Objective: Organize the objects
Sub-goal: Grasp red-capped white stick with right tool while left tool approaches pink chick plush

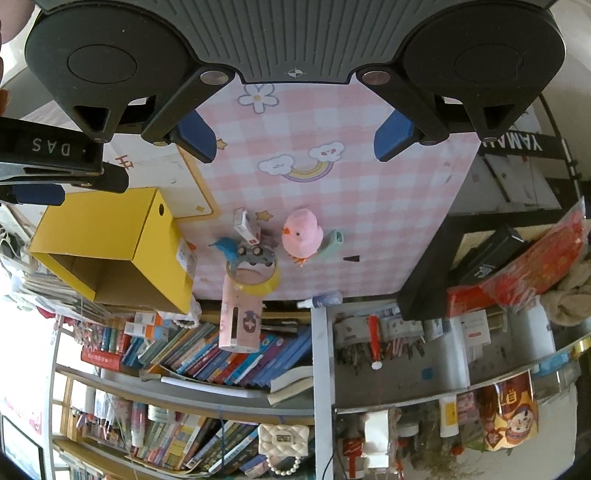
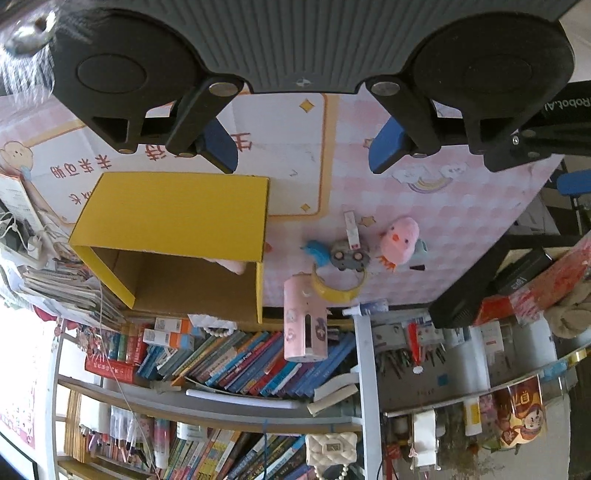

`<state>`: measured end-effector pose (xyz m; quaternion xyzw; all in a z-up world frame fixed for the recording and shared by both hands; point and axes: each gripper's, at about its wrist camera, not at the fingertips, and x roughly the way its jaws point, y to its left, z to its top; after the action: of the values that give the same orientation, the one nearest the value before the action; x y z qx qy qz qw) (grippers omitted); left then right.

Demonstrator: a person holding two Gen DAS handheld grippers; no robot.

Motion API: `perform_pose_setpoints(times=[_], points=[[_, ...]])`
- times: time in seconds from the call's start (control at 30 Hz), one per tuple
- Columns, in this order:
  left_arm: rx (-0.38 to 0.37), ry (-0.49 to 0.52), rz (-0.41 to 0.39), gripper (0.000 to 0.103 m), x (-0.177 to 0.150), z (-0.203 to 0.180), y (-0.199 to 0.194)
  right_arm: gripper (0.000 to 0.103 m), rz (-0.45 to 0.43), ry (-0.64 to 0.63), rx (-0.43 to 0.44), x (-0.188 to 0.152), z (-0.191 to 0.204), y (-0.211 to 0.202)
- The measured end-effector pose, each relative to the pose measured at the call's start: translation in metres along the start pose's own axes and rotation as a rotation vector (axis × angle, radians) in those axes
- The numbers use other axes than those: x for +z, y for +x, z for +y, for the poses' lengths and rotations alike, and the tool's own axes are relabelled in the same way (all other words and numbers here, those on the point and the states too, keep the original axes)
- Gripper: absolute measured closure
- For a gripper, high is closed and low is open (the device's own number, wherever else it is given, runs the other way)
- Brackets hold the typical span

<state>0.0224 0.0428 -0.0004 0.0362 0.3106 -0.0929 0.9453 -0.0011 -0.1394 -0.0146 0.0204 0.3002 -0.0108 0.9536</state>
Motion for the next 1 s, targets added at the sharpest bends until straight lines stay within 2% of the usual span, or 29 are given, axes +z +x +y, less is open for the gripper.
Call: perform_pose_setpoints(times=[0.33, 0.47, 0.6, 0.67, 1.0], points=[[0.009, -0.025, 0.014, 0.009, 0.001, 0.015, 0.009, 0.031, 0.025, -0.028, 0.043, 0.004, 0.020, 0.012], [0.022, -0.040, 0.035, 0.010, 0.002, 0.022, 0.021, 0.039, 0.049, -0.052, 0.075, 0.007, 0.027, 0.026], [0.043, -0.043, 0.042, 0.010, 0.010, 0.028, 0.036, 0.048, 0.065, -0.068, 0.112, 0.016, 0.034, 0.046], [0.054, -0.042, 0.044, 0.014, 0.016, 0.031, 0.043, 0.050, 0.073, -0.069, 0.126, 0.024, 0.036, 0.058], [0.089, -0.059, 0.082, 0.022, 0.046, 0.047, 0.106, 0.062, 0.123, -0.076, 0.192, 0.064, 0.049, 0.131]])
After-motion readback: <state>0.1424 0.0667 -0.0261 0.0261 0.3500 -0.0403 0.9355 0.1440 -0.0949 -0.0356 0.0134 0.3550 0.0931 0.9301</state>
